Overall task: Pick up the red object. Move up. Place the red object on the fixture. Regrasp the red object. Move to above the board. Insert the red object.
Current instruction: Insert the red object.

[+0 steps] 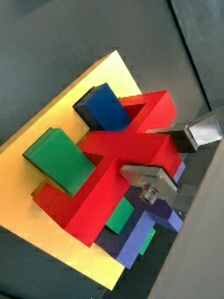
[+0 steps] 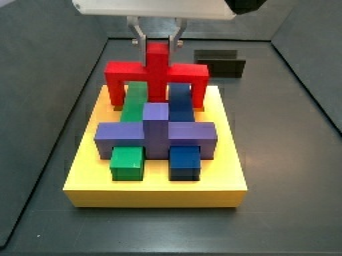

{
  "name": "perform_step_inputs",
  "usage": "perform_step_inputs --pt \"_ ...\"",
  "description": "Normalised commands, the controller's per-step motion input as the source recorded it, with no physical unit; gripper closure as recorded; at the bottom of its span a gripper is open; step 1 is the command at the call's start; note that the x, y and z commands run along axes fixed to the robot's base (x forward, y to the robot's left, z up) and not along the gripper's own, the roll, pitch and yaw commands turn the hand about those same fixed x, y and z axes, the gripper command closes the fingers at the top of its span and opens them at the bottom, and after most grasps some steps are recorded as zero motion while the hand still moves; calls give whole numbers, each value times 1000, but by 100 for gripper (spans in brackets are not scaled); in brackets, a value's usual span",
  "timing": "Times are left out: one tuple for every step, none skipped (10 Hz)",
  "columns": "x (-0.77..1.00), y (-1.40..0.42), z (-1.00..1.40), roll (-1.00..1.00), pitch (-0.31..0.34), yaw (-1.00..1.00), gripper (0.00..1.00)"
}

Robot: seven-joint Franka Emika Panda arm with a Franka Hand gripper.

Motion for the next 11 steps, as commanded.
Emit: perform_step_inputs --pt "0 0 -203 -123 0 0 100" --pt "14 0 -154 -239 0 0 100" --pt "0 11 -114 -291 0 0 100" --pt "0 3 -103 -301 0 0 100" --pt "0 0 -103 -306 0 0 100" --pt "0 23 -166 -244 0 0 100" --pt "63 149 -423 -127 0 0 100" --pt "106 109 -689 0 -40 0 100" --pt "189 0 -474 47 0 0 100" --pt "186 -123 -286 116 31 -91 100" --pt "151 -229 -289 187 51 -183 100"
